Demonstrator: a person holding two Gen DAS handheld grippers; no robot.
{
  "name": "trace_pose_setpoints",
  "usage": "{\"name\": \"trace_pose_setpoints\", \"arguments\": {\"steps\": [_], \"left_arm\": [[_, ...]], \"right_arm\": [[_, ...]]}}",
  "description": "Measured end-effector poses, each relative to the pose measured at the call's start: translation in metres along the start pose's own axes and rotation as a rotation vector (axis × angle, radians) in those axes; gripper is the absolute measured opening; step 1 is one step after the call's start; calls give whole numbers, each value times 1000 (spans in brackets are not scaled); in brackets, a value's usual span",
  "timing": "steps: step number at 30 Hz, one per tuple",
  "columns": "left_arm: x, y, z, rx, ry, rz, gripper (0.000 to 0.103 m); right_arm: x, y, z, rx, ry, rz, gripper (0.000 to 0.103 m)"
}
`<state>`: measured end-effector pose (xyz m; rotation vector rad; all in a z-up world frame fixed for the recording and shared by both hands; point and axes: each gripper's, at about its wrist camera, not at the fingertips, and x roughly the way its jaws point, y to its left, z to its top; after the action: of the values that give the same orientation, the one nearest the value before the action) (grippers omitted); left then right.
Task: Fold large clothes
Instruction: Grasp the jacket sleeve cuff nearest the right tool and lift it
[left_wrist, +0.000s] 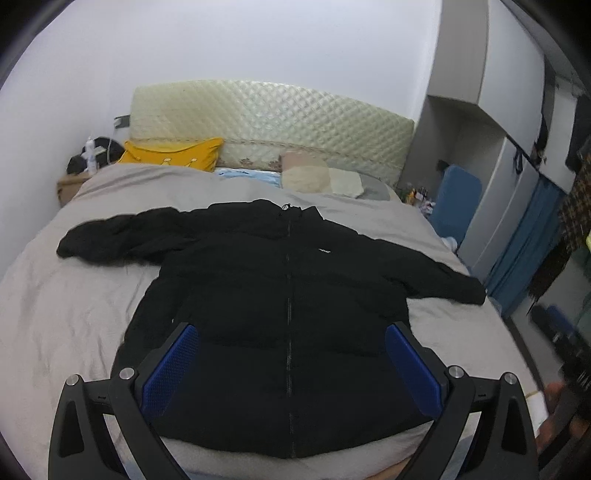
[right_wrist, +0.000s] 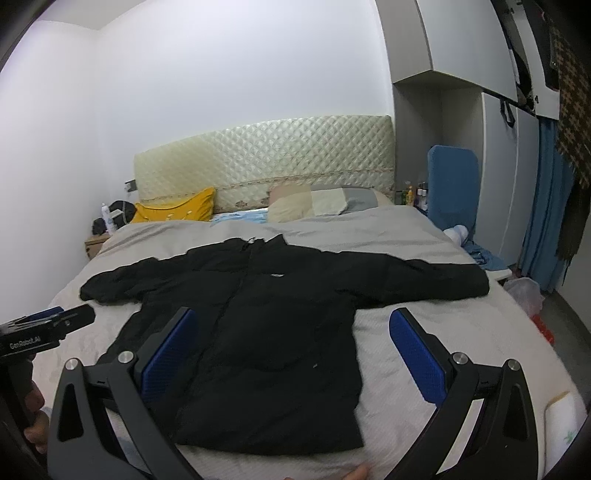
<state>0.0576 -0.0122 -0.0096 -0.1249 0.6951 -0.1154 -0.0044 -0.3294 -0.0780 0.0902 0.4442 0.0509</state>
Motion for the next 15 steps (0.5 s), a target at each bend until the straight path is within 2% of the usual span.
{"name": "trace_pose_setpoints", "arguments": {"steps": [3, 6, 15], "left_arm": [[13, 3, 8, 40, -11, 73, 102], [29, 6, 20, 77, -20, 106, 102], [69, 13, 56, 75, -99, 22, 102]], "right_arm": [[8, -14, 10, 25, -19, 12, 103], [24, -29, 20, 51, -27, -19, 103], [98, -63, 48, 104, -23, -64, 103]]}}
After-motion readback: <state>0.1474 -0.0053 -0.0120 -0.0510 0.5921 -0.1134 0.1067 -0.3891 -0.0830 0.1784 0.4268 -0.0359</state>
